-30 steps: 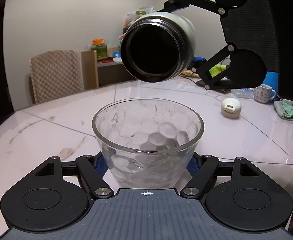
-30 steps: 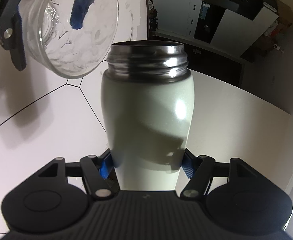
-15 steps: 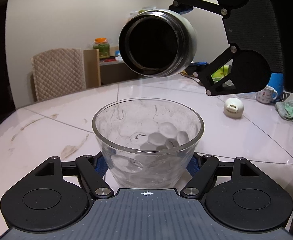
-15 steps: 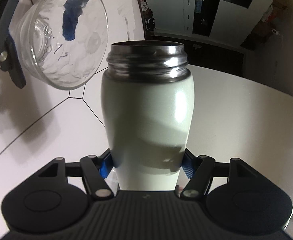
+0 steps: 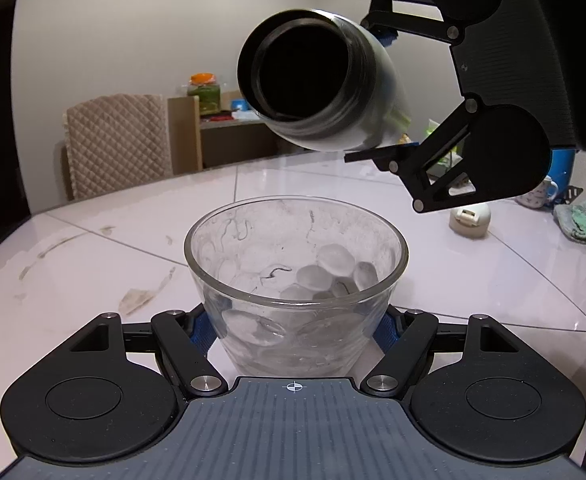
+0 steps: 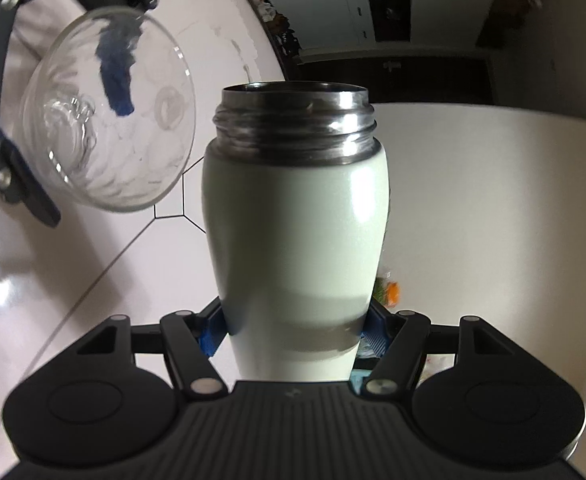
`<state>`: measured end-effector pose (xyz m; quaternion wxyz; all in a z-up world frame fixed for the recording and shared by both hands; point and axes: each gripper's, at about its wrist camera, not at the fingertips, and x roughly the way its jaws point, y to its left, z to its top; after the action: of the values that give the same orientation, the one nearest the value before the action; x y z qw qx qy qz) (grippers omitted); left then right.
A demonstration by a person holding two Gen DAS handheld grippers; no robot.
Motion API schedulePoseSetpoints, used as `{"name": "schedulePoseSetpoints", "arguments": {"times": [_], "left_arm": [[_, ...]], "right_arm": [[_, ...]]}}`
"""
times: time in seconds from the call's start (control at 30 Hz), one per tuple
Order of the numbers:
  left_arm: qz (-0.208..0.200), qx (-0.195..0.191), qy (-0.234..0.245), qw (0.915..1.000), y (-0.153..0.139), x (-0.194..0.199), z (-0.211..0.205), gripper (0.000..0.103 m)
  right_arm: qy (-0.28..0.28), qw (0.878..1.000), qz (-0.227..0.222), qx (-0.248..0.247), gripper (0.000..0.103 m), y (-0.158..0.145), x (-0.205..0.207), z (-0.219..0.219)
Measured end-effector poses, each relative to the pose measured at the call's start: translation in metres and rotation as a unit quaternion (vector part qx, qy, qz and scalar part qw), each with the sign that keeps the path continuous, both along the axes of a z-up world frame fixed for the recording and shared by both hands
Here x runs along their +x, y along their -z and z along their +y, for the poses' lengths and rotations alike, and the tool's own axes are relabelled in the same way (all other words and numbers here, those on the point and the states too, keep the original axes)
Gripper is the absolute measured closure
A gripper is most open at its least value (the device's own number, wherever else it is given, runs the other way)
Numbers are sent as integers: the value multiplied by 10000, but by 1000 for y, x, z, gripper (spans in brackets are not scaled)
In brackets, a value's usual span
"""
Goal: Unscrew bottle cap and pour
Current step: 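Tilt the bottle back upright and raise it away from the glass, then carry the upright green bottle away from the glass with the right gripper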
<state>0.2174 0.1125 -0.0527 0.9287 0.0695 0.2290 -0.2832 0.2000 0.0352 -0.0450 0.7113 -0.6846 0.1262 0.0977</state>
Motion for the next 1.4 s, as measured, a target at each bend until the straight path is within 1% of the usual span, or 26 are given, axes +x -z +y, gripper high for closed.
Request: {"name": "schedulePoseSetpoints", "arguments": {"times": [0.07, 0.17, 0.27, 0.37, 0.5, 0.7, 0.77, 0.9, 0.93, 1.03, 1.07, 1.13, 1.2, 1.27, 1.33, 1.4], "left_arm": [[1, 18, -4, 10000, 0, 1, 0, 24], [3, 32, -5, 10000, 0, 2, -1, 24], [-10, -6, 33, 10000, 5, 2, 14, 24], [-1, 4, 26, 10000, 5, 3, 13, 24], [8, 12, -17, 10000, 4, 4, 13, 24], [29, 36, -72, 10000, 2, 4, 12, 24], [33, 40, -100, 9999, 1, 4, 11, 24], [33, 40, -154, 9999, -2, 6, 10, 24], [37, 37, -163, 9999, -3, 6, 9, 24], [45, 39, -222, 9997, -4, 9, 7, 24], [49, 38, -256, 9997, -3, 12, 7, 24], [47, 42, -316, 9995, -4, 16, 4, 24], [55, 40, -379, 9993, -5, 20, 2, 24], [65, 50, -432, 9990, -6, 23, 0, 24], [66, 72, -492, 9987, -7, 26, -2, 24], [83, 79, -555, 9984, -9, 31, -4, 24]], "right_arm": [[55, 9996, 90, 252, 34, -4, -1, -1], [91, 9985, 228, 492, 34, -8, -3, -1], [212, 9955, 375, 841, 34, -13, -3, -3], [337, 9904, 543, 1224, 34, -17, -3, -7], [402, 9860, 661, 1479, 34, -20, -3, -13], [640, 9701, 934, 2145, 34, -31, 1, -24], [770, 9611, 1046, 2438, 34, -35, 4, -29], [945, 9482, 1128, 2817, 34, -40, 9, -40], [1028, 9416, 1176, 2984, 34, -42, 11, -45], [1158, 9314, 1209, 3232, 34, -39, 11, -57], [1236, 9232, 1241, 3420, 33, -41, 12, -63], [1288, 9161, 1255, 3583, 33, -43, 15, -69], [1362, 9037, 1268, 3855, 33, -46, 16, -85], [1418, 8956, 1286, 4015, 34, -48, 21, -97], [1508, 8828, 1331, 4246, 34, -48, 34, -107], [1626, 8668, 1377, 4508, 33, -49, 41, -117]]}}
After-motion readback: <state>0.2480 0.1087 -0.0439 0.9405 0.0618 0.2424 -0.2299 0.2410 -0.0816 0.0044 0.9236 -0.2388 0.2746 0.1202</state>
